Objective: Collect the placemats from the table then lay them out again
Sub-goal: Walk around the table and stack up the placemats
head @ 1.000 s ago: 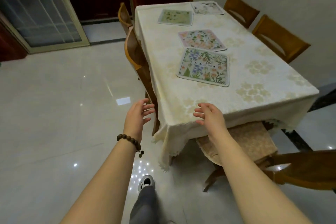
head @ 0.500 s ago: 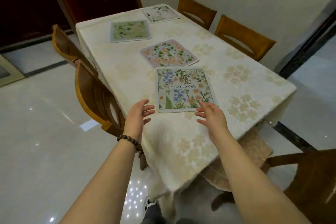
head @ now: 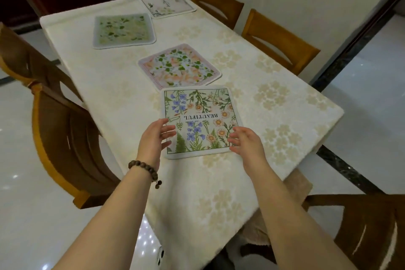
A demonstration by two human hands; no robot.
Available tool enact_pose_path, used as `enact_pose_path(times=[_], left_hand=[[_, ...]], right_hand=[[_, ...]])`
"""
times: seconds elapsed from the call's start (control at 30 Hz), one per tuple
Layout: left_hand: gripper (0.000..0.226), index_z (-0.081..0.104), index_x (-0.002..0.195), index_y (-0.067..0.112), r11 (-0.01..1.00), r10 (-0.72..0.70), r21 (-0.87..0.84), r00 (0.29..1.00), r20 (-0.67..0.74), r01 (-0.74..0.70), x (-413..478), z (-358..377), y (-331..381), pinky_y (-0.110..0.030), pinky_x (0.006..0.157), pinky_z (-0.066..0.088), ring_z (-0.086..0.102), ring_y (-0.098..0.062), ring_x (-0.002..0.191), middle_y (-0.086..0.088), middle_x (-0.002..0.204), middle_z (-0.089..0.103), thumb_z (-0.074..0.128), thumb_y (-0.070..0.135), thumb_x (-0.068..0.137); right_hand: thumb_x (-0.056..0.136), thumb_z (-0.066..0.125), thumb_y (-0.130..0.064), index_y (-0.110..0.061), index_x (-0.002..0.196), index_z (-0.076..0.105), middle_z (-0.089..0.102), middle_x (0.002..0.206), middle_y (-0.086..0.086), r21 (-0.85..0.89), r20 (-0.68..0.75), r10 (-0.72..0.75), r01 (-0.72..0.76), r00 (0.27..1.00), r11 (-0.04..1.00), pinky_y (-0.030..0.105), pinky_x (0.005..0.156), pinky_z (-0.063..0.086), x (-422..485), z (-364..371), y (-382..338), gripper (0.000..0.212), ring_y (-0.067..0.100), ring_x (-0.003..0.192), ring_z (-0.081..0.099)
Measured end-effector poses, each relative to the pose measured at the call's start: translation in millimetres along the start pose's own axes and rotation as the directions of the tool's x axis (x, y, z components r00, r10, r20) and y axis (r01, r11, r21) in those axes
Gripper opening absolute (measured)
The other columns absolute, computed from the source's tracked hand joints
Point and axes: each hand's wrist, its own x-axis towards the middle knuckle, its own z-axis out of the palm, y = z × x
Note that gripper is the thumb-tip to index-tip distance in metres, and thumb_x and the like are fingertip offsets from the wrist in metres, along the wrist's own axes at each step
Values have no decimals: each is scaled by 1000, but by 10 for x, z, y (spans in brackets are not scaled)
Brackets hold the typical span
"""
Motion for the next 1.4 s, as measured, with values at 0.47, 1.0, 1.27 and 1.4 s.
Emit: enact_pose_path(times=[0.47,1.0,1.27,1.4], left_hand=[[45,47,136,23,962,-85,219,943,-322,161,802,372,-326,-37,78,53,61,-17,96,1,115,61,51,33,92],[19,67,80,20,959,-67,211,877,-475,188,865,325,-201,-30,65,52,64,-19,73,-7,88,70,57,5,83],[22,70,83,10,995,-78,26,895,-438,100,1163,257,254,-44,79,55,65,-31,85,-14,88,70,54,-5,81],[22,67,80,9,996,-88,-36,900,-428,80,1503,308,527,-37,67,55,66,-27,81,-13,85,70,53,-8,83]], right_hand=[[96,49,-22,-23,102,58,58,88,-15,-233,90,141,-117,986,965,21,59,42,1465,-291,-118,10,-1,79,53],[87,55,5,-6,109,65,71,97,15,-260,116,230,-194,966,946,48,78,58,1716,-157,-149,27,32,85,70],[86,59,4,-21,84,67,72,85,4,-196,171,86,-52,982,979,30,54,58,2156,100,-804,26,17,66,72],[84,60,5,-11,106,69,72,88,7,-248,195,21,29,981,968,33,61,60,2566,413,-1185,28,21,73,71]])
